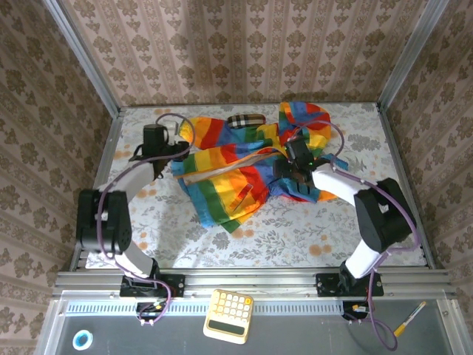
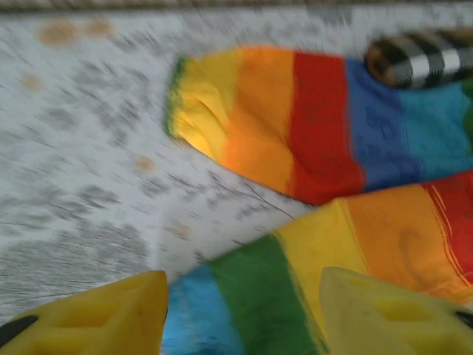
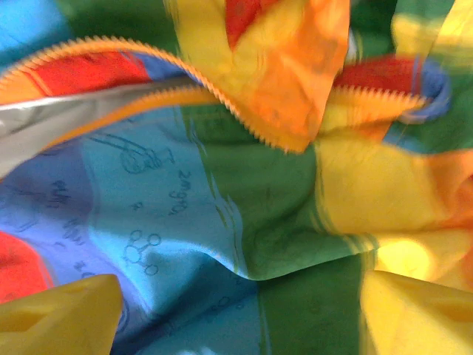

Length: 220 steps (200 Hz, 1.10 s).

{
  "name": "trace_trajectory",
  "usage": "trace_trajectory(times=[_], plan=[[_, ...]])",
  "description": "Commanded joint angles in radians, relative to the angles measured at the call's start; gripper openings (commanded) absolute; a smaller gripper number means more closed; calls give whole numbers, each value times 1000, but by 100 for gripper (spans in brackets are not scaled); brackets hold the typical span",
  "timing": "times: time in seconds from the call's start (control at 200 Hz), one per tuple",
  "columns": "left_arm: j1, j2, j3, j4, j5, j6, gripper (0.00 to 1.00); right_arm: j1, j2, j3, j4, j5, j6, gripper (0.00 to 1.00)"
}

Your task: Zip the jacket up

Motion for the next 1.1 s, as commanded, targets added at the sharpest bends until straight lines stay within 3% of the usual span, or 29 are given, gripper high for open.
trace_trajectory(times=[0.0, 0.07, 0.19, 0.445, 0.645, 0.85, 0.975, 1.095], plan=[[-31, 104, 75, -128, 51, -61, 44, -4, 64, 56, -110, -28, 81, 66], [-47, 156, 81, -135, 60, -95, 39, -5, 88, 66, -121, -29, 92, 55], [-83, 195, 29, -113, 67, -134, 36, -22, 146, 103, -169, -29, 89, 46], [-210, 143, -168, -142, 34, -235, 34, -105, 230, 223, -264, -43, 39, 46], [-460, 37, -299, -124, -15, -393, 34, -148, 321, 356, -317, -55, -9, 46], [-711, 29, -163, -148, -39, -445, 35, -168, 375, 487, -387, -60, -49, 47], [-716, -15, -82, -225, -16, -405, 39, -172, 310, 486, -416, -53, -56, 49], [-664, -95, -41, -277, 18, -343, 43, -181, 219, 434, -443, -43, -47, 55]])
